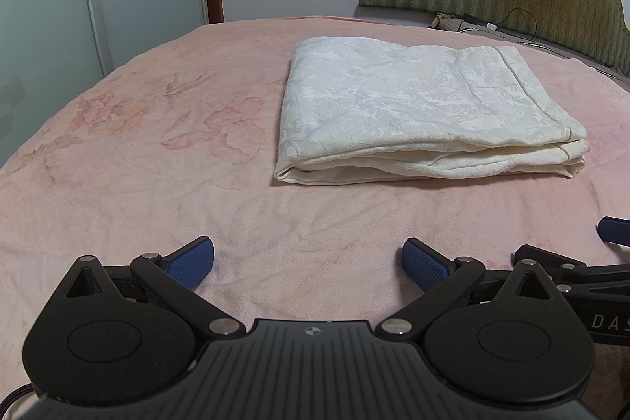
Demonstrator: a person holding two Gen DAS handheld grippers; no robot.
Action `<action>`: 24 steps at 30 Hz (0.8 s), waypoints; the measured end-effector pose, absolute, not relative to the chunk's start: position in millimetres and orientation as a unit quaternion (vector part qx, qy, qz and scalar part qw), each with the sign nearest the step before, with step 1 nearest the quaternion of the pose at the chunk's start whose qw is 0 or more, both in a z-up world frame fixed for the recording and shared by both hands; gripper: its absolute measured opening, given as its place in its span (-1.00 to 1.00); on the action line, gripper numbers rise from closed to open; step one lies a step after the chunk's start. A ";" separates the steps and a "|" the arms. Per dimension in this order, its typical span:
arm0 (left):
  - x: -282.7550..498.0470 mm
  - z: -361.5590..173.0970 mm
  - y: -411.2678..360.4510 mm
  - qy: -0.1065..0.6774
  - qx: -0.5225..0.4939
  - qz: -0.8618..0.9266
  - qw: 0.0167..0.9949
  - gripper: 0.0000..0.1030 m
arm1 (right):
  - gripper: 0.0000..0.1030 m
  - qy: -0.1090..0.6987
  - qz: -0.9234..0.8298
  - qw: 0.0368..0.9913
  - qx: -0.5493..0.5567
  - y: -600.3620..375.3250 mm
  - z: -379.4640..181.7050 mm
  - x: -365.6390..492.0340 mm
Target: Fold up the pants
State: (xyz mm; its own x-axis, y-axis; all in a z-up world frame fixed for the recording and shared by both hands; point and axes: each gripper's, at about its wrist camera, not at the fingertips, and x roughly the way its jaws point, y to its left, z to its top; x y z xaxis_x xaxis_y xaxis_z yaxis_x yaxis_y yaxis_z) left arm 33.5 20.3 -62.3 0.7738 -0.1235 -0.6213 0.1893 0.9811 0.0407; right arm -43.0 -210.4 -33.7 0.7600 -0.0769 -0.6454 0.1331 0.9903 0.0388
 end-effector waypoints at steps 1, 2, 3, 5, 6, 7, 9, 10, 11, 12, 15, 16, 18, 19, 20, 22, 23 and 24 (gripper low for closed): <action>33.3 -62.2 20.1 0.326 0.050 -0.083 0.940 1.00 | 1.00 0.342 -0.055 0.937 0.042 -211.0 -33.6 -42.9; 33.2 -62.2 20.0 0.326 0.051 -0.083 0.940 1.00 | 1.00 0.342 -0.055 0.937 0.043 -211.6 -33.5 -42.8; 32.9 -62.0 19.8 0.326 0.051 -0.083 0.940 1.00 | 1.00 0.342 -0.055 0.937 0.042 -211.5 -33.3 -42.9; 31.8 -61.1 19.6 0.327 0.053 -0.083 0.940 1.00 | 1.00 0.341 -0.056 0.937 0.042 -211.4 -32.4 -44.6; 31.1 -60.0 20.1 0.328 0.053 -0.083 0.939 1.00 | 1.00 0.341 -0.056 0.937 0.042 -211.7 -31.6 -46.4; 30.2 -58.7 20.3 0.330 0.053 -0.083 0.939 1.00 | 1.00 0.342 -0.056 0.937 0.043 -212.0 -30.7 -48.2; 28.3 -55.7 20.7 0.332 0.052 -0.081 0.938 1.00 | 1.00 0.344 -0.058 0.936 0.045 -212.6 -27.8 -51.9; 27.3 -54.5 21.2 0.334 0.050 -0.081 0.938 1.00 | 1.00 0.345 -0.060 0.935 0.050 -213.3 -26.2 -54.0; 26.6 -52.7 21.7 0.335 0.048 -0.080 0.937 0.99 | 1.00 0.346 -0.061 0.935 0.055 -213.4 -25.0 -55.6; 25.4 -51.3 22.2 0.336 0.046 -0.080 0.937 0.99 | 1.00 0.346 -0.060 0.934 0.060 -214.1 -23.8 -57.4; 21.7 -46.4 24.0 0.333 0.037 -0.082 0.939 0.99 | 1.00 0.347 -0.058 0.934 0.063 -213.9 -22.3 -59.4; 21.1 -45.2 24.1 0.331 0.035 -0.083 0.939 0.99 | 1.00 0.347 -0.060 0.934 0.062 -213.5 -22.7 -59.3; 20.4 -43.5 24.3 0.329 0.036 -0.084 0.940 0.99 | 1.00 0.350 -0.059 0.933 0.060 -213.2 -24.4 -58.1; 20.3 -43.1 23.9 0.329 0.036 -0.083 0.940 0.99 | 1.00 0.352 -0.059 0.932 0.058 -213.0 -25.9 -57.6; 20.5 -43.3 23.9 0.329 0.037 -0.083 0.940 0.99 | 1.00 0.352 -0.060 0.932 0.057 -212.8 -27.1 -57.5; 20.0 -43.3 23.3 0.326 0.039 -0.081 0.941 0.99 | 1.00 0.350 -0.059 0.933 0.052 -211.7 -28.0 -58.3; 19.9 -43.2 23.3 0.323 0.040 -0.078 0.942 0.99 | 1.00 0.351 -0.059 0.933 0.050 -211.1 -28.2 -58.1; 19.1 -43.0 23.6 0.319 0.042 -0.076 0.944 0.99 | 1.00 0.350 -0.060 0.933 0.048 -210.4 -28.4 -58.2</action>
State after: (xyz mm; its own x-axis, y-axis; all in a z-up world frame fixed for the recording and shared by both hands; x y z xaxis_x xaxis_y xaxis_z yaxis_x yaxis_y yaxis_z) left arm 19.1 23.6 -43.0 0.7855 -0.1175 -0.6076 0.1704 0.9849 0.0299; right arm -58.2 -210.4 -28.4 0.7473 -0.0774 -0.6600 0.1449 0.9883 0.0482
